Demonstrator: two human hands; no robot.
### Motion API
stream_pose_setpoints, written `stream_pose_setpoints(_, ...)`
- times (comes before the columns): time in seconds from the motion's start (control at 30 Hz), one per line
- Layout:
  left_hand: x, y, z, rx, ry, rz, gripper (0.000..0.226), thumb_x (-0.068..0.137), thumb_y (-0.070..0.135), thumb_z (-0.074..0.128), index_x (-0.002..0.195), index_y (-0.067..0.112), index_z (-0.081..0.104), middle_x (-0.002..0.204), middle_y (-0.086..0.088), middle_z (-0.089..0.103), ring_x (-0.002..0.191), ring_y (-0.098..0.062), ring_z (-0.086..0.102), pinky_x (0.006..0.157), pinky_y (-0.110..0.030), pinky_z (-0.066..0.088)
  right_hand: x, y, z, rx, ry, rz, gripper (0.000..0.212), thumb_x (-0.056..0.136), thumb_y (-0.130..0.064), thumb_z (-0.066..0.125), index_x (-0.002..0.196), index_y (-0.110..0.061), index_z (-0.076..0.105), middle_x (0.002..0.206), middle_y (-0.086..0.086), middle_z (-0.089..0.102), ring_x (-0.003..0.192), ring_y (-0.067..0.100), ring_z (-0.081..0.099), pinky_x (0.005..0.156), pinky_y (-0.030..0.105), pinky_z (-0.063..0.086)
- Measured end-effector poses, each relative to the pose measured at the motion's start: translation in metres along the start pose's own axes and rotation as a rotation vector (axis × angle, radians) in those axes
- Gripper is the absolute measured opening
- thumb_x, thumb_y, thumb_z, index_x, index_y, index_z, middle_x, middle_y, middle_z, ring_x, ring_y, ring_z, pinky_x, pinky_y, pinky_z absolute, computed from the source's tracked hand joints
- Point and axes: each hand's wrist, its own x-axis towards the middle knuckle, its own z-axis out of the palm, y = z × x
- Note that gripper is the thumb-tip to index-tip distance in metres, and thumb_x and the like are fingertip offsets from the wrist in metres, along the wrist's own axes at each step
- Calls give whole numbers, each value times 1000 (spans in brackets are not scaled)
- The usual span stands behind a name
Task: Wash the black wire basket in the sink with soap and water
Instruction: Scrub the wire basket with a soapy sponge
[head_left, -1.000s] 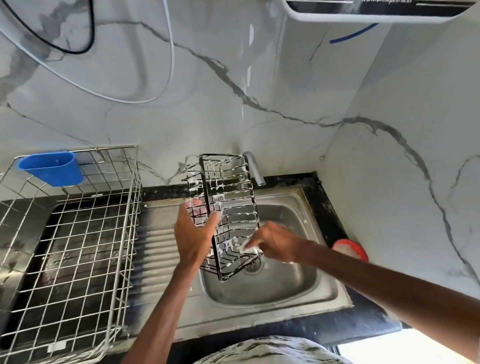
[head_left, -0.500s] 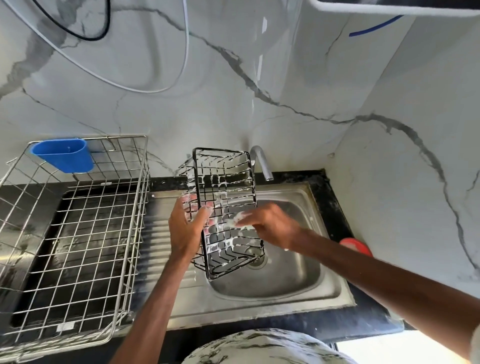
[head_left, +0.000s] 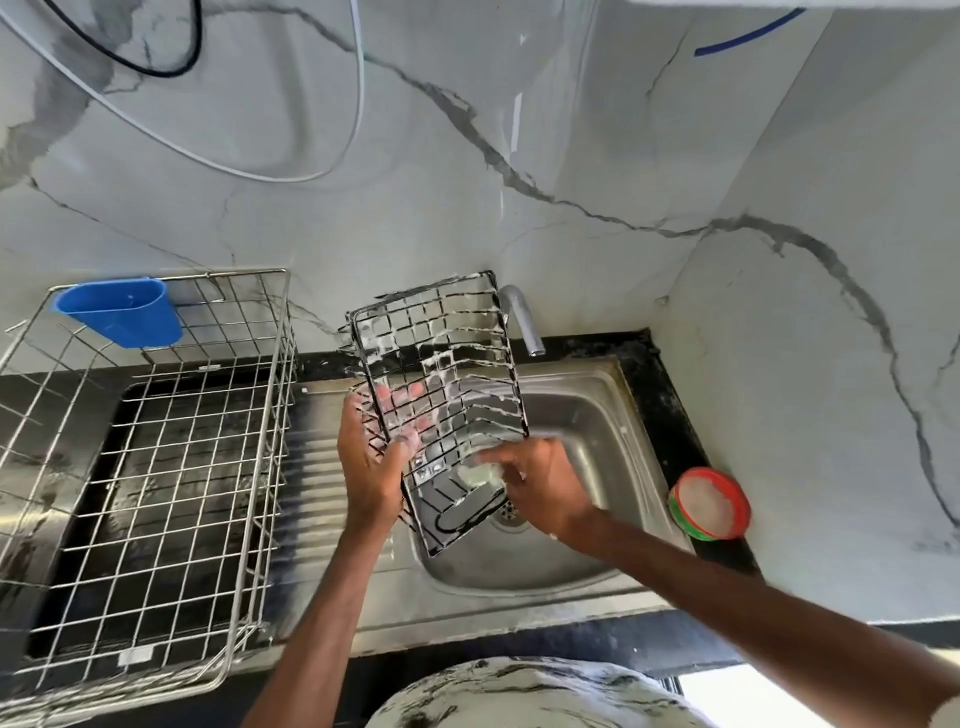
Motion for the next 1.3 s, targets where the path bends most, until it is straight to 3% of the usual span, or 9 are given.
stream_pose_setpoints(0.1,-3,-6,-2,-24,-44,-55,66,77,19,60,142,25,50,133,-2,65,114,-25,67,95,-46,59,-4,4,10,-181,43,-39,56,92,-2,31,129,-24,66,120,8,73,86,25,75,64,37,62)
stream_pose_setpoints(0.2,0,-13,-3,-98,-134,-181,95,78,35,77,152,-2,31,150,-18,52,137,-35,54,107,-59,49,-10,-2,24,-291,38,-9,44,98,2,42,132,-19,60,109,10,72,81,24,70,68,38,61)
stream_pose_setpoints(0.3,-4,-12,3,-77,-189,-122,76,78,4,56,147,-10,28,137,9,65,127,-2,61,99,-22,54,-16,-11,40,-371,-25,-37,47,95,8,40,131,-14,59,94,9,72,66,18,66,54,25,54)
stream_pose_setpoints(0.47,-2,-20,4,-81,-173,-161,92,73,21,58,150,-15,23,150,-38,41,137,-50,47,112,-63,42,-25,-40,43,11,-54,-132,50,82,15,49,114,-12,76,95,12,78,52,8,65,42,9,39)
stream_pose_setpoints(0.7,7,-18,4,-86,-179,-166,96,70,23,59,147,-20,22,145,-40,42,135,-38,55,105,-66,48,1,-4,15,-182,-109,-328,41,91,8,54,120,-14,73,123,17,70,98,28,75,77,35,64)
stream_pose_setpoints(0.93,9,-23,14,-120,-205,-99,82,72,20,56,140,-19,32,138,-17,63,123,-26,66,98,-56,56,-8,-7,18,-273,-16,-196,47,87,14,52,122,-10,71,122,16,71,91,30,76,70,29,61)
stream_pose_setpoints(1.1,7,-11,8,-143,-146,-162,75,73,16,54,139,-13,35,139,-39,52,129,-46,58,99,-68,50,-29,-41,34,-11,-77,-208,54,74,14,50,111,-14,77,96,11,78,68,20,74,53,23,55)
stream_pose_setpoints(1.2,14,-17,0,-89,-96,-90,62,74,14,55,130,-6,42,136,-36,56,131,-51,55,100,-69,49,-38,-37,21,-39,-111,-317,50,80,8,49,116,-15,75,110,11,76,82,25,76,63,32,62)
stream_pose_setpoints(1.3,12,-37,1,-101,-39,-185,91,70,30,66,144,-14,33,149,-38,43,142,-52,42,107,-76,37,-33,-6,0,-156,-142,-293,47,91,-11,38,119,-23,74,130,11,68,101,26,74,76,36,64)
